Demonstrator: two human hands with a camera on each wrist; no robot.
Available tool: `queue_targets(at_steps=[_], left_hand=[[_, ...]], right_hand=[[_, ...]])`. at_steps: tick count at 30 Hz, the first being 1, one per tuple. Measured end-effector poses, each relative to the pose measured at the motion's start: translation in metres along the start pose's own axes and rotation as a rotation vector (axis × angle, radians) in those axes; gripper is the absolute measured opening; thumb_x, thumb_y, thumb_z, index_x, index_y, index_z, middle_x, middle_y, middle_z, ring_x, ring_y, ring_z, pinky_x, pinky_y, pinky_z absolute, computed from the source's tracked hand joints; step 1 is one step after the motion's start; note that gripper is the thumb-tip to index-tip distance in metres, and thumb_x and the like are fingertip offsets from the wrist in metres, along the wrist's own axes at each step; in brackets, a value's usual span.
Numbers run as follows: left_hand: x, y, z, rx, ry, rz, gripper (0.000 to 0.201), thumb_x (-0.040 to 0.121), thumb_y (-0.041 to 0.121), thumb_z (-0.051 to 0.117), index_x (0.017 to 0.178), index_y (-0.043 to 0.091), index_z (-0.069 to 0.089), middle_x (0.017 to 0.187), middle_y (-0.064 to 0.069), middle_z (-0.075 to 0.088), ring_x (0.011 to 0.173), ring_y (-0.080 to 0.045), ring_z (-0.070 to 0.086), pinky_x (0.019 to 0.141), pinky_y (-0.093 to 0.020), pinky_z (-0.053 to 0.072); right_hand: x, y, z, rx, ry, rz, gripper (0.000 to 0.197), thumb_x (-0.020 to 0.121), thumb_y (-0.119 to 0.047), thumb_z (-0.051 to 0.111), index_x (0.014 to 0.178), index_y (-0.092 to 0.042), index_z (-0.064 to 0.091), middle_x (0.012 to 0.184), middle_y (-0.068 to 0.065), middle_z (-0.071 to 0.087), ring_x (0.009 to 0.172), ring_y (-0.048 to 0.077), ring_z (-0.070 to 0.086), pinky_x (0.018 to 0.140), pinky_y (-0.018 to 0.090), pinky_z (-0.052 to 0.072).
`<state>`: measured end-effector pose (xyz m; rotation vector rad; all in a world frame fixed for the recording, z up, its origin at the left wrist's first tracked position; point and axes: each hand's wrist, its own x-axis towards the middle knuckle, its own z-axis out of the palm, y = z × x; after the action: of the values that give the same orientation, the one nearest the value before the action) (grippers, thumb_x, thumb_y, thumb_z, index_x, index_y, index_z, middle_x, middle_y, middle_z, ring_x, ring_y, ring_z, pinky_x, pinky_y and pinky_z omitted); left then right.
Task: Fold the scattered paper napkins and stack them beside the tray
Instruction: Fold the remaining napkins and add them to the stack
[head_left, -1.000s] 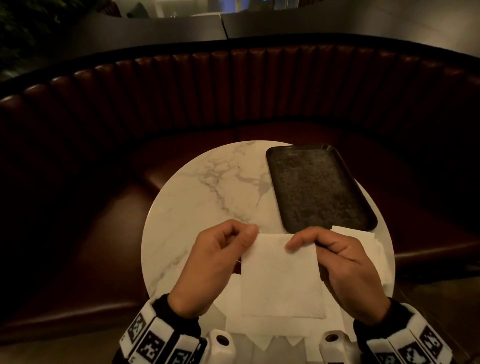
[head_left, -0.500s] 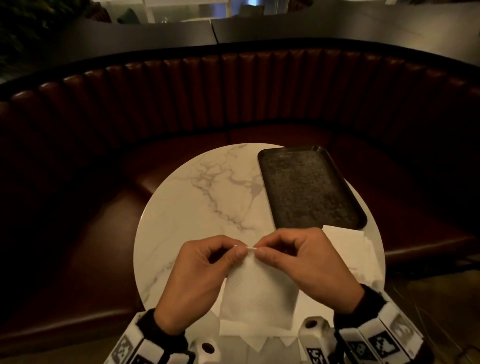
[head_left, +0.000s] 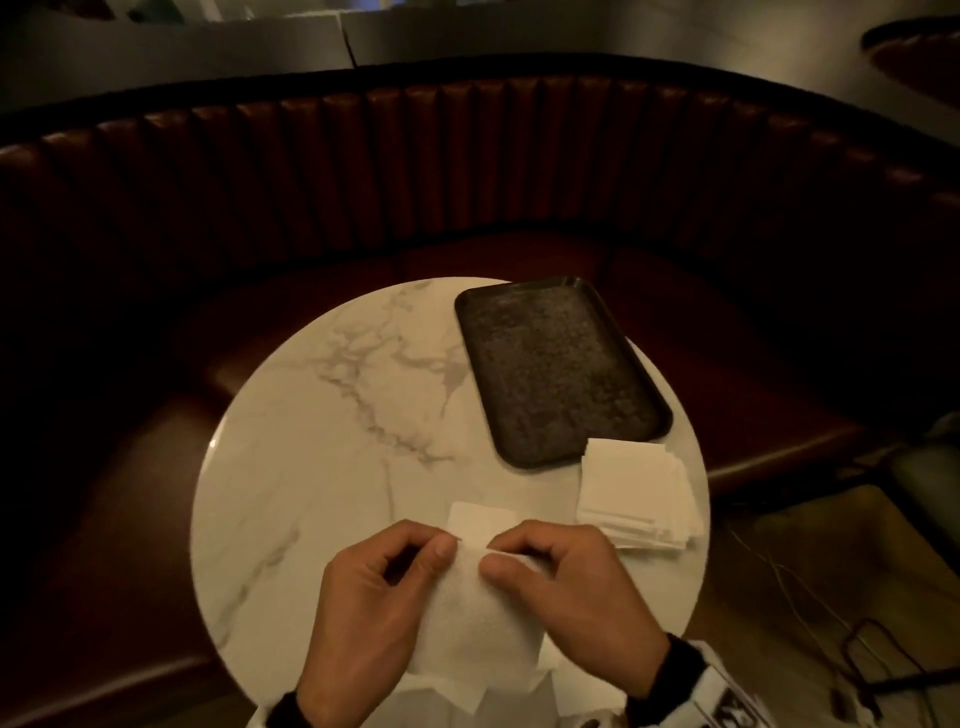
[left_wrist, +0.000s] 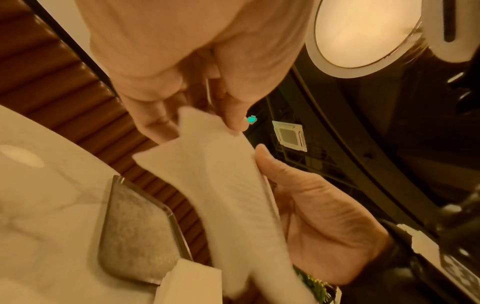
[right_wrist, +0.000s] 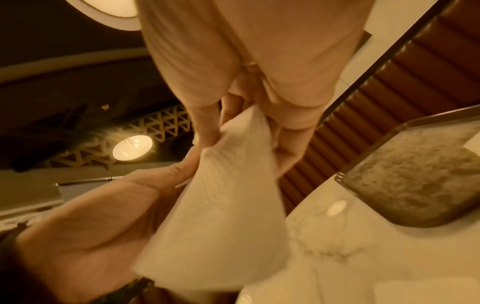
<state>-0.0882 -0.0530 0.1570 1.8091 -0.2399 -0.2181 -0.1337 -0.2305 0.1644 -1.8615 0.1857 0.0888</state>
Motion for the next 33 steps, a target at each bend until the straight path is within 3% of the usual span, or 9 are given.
queue_targets(at_steps=[4, 8, 11, 13, 15, 20, 26, 30, 33], left_hand=[[0.012, -0.027, 0.013, -0.063, -0.062, -0.143, 0.013, 0.086, 0.02, 0.072, 0.082, 0.032, 0.073, 0.078, -0.002, 0.075, 0.064, -0.01, 0.068, 0.059, -0.02, 0.052], [0.031, -0.088, 0.012, 0.297, -0.08, -0.206, 0.013, 0.093, 0.022, 0.064, 0.086, 0.032, 0.068, 0.084, 0.01, 0.073, 0.074, -0.005, 0.066, 0.068, -0.019, 0.05], [0.044, -0.134, 0.011, 0.54, -0.116, -0.281, 0.005, 0.091, 0.03, 0.065, 0.095, 0.031, 0.063, 0.099, 0.007, 0.062, 0.093, -0.015, 0.063, 0.078, -0.022, 0.046], [0.054, -0.155, 0.015, 0.726, -0.204, -0.304, 0.026, 0.089, 0.039, 0.065, 0.113, 0.032, 0.059, 0.111, 0.005, 0.053, 0.105, -0.023, 0.055, 0.088, -0.031, 0.043], [0.067, -0.16, 0.025, 0.866, -0.296, -0.308, 0.042, 0.089, 0.044, 0.062, 0.128, 0.036, 0.05, 0.129, 0.007, 0.042, 0.116, -0.023, 0.043, 0.095, -0.036, 0.041], [0.102, -0.152, 0.061, 1.014, -0.513, -0.136, 0.061, 0.086, 0.046, 0.058, 0.14, 0.041, 0.03, 0.152, 0.013, 0.021, 0.132, -0.024, 0.026, 0.106, -0.044, 0.031], [0.132, -0.158, 0.091, 1.192, -0.645, 0.001, 0.074, 0.08, 0.044, 0.069, 0.141, 0.036, 0.027, 0.141, 0.009, 0.032, 0.124, -0.026, 0.032, 0.102, -0.043, 0.03], [0.142, -0.161, 0.095, 1.233, -0.668, -0.009, 0.052, 0.079, 0.036, 0.07, 0.122, 0.029, 0.042, 0.122, 0.008, 0.047, 0.112, -0.022, 0.038, 0.096, -0.041, 0.027], [0.147, -0.162, 0.094, 1.231, -0.722, -0.057, 0.036, 0.079, 0.037, 0.068, 0.111, 0.026, 0.053, 0.115, 0.005, 0.049, 0.111, -0.022, 0.04, 0.095, -0.041, 0.028]], right_hand=[[0.014, 0.029, -0.036, -0.088, 0.079, 0.049, 0.005, 0.082, -0.026, 0.072, 0.078, -0.027, 0.074, 0.081, -0.014, 0.074, 0.08, -0.001, 0.066, 0.079, 0.018, 0.049], [0.058, 0.073, -0.112, -0.342, 0.139, 0.166, 0.005, 0.087, -0.026, 0.067, 0.084, -0.029, 0.07, 0.087, -0.014, 0.07, 0.087, 0.002, 0.063, 0.083, 0.023, 0.047], [0.093, 0.108, -0.145, -0.541, 0.177, 0.277, 0.007, 0.089, -0.026, 0.065, 0.089, -0.021, 0.07, 0.092, -0.006, 0.068, 0.095, 0.014, 0.062, 0.08, 0.024, 0.041], [0.111, 0.132, -0.152, -0.624, 0.213, 0.345, 0.01, 0.089, -0.025, 0.064, 0.091, -0.017, 0.07, 0.1, 0.003, 0.067, 0.1, 0.022, 0.061, 0.084, 0.027, 0.042], [0.122, 0.152, -0.152, -0.697, 0.269, 0.38, 0.009, 0.089, -0.025, 0.063, 0.091, -0.018, 0.068, 0.108, 0.009, 0.061, 0.105, 0.03, 0.055, 0.093, 0.037, 0.043], [0.122, 0.174, -0.144, -0.853, 0.382, 0.385, 0.022, 0.09, -0.027, 0.061, 0.111, -0.021, 0.061, 0.123, 0.01, 0.047, 0.112, 0.033, 0.041, 0.095, 0.044, 0.036], [0.105, 0.166, -0.147, -0.746, 0.476, 0.297, 0.028, 0.089, -0.026, 0.061, 0.115, -0.02, 0.058, 0.127, 0.007, 0.048, 0.117, 0.033, 0.038, 0.098, 0.049, 0.033], [0.081, 0.147, -0.145, -0.692, 0.545, 0.186, 0.025, 0.086, -0.019, 0.064, 0.111, -0.019, 0.059, 0.121, 0.005, 0.051, 0.115, 0.028, 0.038, 0.095, 0.048, 0.035], [0.061, 0.136, -0.137, -0.681, 0.569, 0.112, 0.021, 0.086, -0.017, 0.063, 0.106, -0.021, 0.059, 0.117, 0.001, 0.052, 0.113, 0.023, 0.039, 0.092, 0.045, 0.037]])
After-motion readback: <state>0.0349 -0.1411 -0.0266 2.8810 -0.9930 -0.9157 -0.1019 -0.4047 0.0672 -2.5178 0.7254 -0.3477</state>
